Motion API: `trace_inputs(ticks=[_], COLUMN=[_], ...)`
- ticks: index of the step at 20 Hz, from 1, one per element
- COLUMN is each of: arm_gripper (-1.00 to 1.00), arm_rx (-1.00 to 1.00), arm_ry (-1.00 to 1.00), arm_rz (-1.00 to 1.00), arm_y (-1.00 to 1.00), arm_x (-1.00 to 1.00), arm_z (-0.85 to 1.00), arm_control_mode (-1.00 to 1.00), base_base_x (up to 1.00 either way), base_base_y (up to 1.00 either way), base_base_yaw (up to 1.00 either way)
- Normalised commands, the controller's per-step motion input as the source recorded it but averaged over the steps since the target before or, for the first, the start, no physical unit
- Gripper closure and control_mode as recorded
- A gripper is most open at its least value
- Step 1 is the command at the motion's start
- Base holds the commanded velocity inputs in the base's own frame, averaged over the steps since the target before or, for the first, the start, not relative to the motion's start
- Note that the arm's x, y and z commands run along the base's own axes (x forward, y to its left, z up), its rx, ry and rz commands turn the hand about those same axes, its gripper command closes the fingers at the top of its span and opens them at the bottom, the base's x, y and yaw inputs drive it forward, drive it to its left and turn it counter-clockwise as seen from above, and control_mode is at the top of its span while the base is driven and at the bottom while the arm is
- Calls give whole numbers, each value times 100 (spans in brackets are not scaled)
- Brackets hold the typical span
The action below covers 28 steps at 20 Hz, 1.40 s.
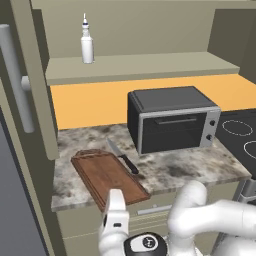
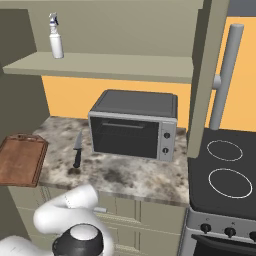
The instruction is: Move the cutting board and knife to the sink. Then move spray from the cabinet to the counter.
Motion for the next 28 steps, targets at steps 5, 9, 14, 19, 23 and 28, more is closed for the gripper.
trace_inputs(ticks=[5,9,14,19,23,28], arm_gripper=[100,100,100,100,100,100], arm_rx=[0,0,0,0,0,0], arm_ry=[0,0,0,0,0,4], arm_rz=[0,-2,-3,-4,-7,-10], arm_y=[-17,-21,-25,-30,-34,-34], arm_x=[-30,-26,-28,-34,-22,-13], arm_z=[65,62,56,44,30,26], arm_control_mode=[-100,-100,-100,-100,-100,-100], base_base_x=[0,0,0,0,0,0], base_base_y=[0,0,0,0,0,0], base_base_yaw=[0,0,0,0,0,0])
